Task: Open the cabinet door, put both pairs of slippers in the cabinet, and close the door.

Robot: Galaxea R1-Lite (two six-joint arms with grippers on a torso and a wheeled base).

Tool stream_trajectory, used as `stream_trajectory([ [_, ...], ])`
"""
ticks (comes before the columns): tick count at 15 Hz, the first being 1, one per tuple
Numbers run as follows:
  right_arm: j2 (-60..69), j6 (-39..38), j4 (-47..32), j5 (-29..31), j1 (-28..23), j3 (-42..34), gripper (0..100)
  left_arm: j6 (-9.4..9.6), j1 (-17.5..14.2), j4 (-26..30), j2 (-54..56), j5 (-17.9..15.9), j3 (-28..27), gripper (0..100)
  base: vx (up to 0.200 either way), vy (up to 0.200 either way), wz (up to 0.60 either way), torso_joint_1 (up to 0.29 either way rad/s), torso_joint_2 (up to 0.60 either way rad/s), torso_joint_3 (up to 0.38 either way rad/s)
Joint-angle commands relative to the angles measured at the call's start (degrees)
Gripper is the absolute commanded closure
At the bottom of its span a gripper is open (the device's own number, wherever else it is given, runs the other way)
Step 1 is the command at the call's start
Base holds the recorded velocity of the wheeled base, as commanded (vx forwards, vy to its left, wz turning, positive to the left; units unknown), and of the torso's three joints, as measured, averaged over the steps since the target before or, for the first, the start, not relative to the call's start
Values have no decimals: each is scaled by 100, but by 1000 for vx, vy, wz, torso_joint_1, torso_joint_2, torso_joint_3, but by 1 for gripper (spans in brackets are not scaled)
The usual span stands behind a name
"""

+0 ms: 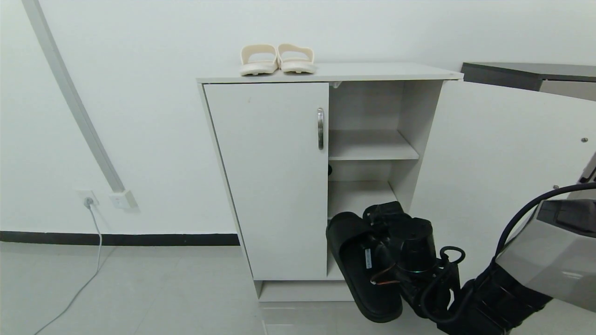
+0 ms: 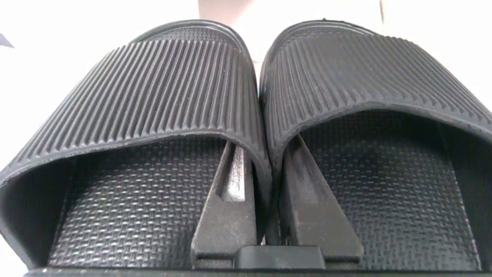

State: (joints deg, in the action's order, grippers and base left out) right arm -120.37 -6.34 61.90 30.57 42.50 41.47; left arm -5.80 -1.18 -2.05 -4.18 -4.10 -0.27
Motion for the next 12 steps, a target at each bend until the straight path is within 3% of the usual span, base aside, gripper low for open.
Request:
stream_trajectory([
  [1,22,1,6,1,4,1,100,-290,233,20,146,-12,-8,100,0,0,0,0,0,0],
  [3,22,1,6,1,48,1,100,-272,118,55,418,779,-17,100,0,0,0,0,0,0],
  [4,14,10,6,1,66,28,100,-123,118,55,409,1148,-17,100,0,0,0,0,0,0],
  [5,5,10,6,1,127,45,100,88,118,38,409,1157,-17,100,0,0,0,0,0,0],
  [6,-4,1,6,1,136,63,100,167,118,29,409,1086,-17,100,0,0,0,0,0,0],
  [7,-4,10,6,1,180,80,100,176,118,152,401,410,18,100,0,0,0,0,0,0],
  [8,-4,10,23,1,189,98,100,229,118,275,401,278,0,100,0,0,0,0,0,0],
  [10,5,10,94,10,233,186,100,492,118,214,409,304,18,100,0,0,0,0,0,0],
  [12,-22,-16,23,195,233,432,100,457,118,205,409,366,18,100,0,0,0,0,0,0],
])
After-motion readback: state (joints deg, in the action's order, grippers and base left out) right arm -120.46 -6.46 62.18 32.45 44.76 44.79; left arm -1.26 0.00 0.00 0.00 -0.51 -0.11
